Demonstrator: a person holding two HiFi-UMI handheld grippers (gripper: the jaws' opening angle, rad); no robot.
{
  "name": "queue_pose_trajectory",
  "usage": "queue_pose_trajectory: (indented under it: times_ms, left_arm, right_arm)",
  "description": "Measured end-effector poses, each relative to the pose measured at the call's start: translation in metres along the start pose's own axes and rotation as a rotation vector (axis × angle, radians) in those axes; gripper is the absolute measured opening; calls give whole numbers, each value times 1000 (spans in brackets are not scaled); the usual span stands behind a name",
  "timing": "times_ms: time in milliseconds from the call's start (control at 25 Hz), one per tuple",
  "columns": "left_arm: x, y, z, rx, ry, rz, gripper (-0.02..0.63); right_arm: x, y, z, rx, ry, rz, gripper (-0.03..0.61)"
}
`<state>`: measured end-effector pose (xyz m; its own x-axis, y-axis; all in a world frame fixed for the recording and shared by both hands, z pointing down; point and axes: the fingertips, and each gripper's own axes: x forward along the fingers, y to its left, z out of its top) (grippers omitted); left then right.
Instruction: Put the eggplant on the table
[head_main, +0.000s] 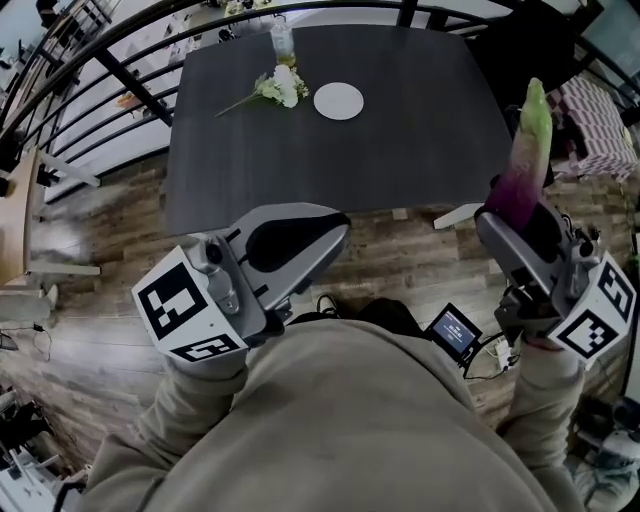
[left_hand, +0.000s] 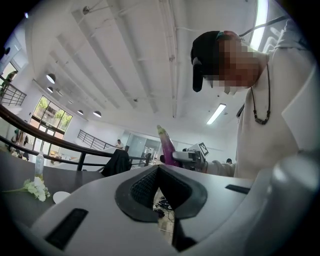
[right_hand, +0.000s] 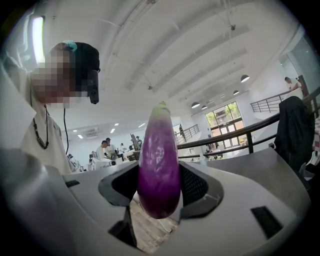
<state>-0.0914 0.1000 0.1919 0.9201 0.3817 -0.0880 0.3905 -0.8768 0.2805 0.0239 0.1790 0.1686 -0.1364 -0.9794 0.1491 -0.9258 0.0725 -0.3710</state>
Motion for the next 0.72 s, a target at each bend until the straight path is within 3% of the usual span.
queue_pose_trajectory:
  times_ms: [400,720]
  left_arm:
    - [-34,46,16,-21,-32,128,5]
    - [-38,59,22,4,-38,199,5]
  right_arm:
    - [73,-2,17,-11,68,115,241]
    - [93,-12,26,-23,56,186,241]
